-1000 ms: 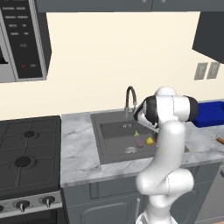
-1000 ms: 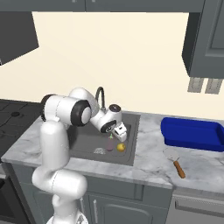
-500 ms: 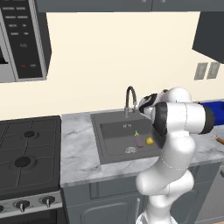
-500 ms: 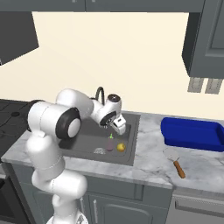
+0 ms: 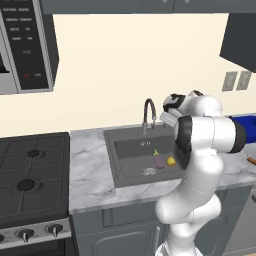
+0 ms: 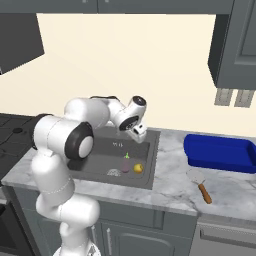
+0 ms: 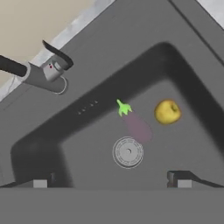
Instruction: Pick up all produce items and place them in the sink. Turn on the sink faucet to wash them. Then turn the sink off and put them in the tray.
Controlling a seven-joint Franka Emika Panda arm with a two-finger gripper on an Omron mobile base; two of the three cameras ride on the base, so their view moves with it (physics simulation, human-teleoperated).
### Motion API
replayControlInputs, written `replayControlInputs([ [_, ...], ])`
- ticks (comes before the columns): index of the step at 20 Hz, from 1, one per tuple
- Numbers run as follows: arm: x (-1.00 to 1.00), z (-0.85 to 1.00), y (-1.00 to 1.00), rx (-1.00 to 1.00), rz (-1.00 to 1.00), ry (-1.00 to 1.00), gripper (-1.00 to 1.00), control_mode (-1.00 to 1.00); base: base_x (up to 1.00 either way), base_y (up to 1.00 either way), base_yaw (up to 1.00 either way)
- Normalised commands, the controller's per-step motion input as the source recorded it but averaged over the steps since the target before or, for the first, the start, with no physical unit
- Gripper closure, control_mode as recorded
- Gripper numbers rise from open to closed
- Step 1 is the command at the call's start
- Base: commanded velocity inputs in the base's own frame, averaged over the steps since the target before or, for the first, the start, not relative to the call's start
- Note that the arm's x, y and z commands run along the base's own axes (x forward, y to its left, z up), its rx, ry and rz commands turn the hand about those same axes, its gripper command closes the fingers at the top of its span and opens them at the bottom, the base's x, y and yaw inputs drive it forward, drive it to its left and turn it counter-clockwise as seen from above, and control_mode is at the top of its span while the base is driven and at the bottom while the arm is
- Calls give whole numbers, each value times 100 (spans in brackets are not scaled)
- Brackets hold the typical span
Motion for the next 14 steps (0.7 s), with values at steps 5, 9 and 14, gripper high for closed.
replayControlInputs([
  [5, 20, 0, 0, 5, 13, 1, -100, -100, 0, 0, 0],
  [9, 16, 0, 0, 4, 13, 0, -100, -100, 0, 0, 0],
  [14, 1, 0, 0, 4, 12, -5, -100, -100, 0, 0, 0],
])
